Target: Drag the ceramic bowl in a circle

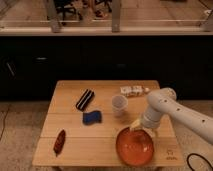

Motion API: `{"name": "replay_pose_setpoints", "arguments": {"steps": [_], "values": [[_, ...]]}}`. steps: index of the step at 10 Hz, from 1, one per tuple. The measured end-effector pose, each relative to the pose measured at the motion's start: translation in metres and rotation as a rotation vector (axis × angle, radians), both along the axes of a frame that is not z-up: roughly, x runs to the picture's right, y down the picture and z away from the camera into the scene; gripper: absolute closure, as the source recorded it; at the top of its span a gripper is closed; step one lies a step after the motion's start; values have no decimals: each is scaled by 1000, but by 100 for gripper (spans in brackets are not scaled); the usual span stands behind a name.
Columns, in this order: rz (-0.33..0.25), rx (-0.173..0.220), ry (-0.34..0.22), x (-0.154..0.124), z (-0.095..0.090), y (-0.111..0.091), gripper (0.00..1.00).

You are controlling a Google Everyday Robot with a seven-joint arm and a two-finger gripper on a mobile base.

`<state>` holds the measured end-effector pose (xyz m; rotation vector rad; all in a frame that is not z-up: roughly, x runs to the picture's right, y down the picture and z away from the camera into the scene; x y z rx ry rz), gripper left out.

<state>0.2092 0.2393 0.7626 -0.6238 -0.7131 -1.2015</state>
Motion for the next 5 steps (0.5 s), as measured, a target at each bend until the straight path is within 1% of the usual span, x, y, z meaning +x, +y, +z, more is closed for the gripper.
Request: {"name": "replay_pose_setpoints", "arguments": {"steps": [2, 5], "values": [[-27, -9, -5, -1, -3, 9, 20], [-53, -19, -8, 3, -2, 14, 20]]}}
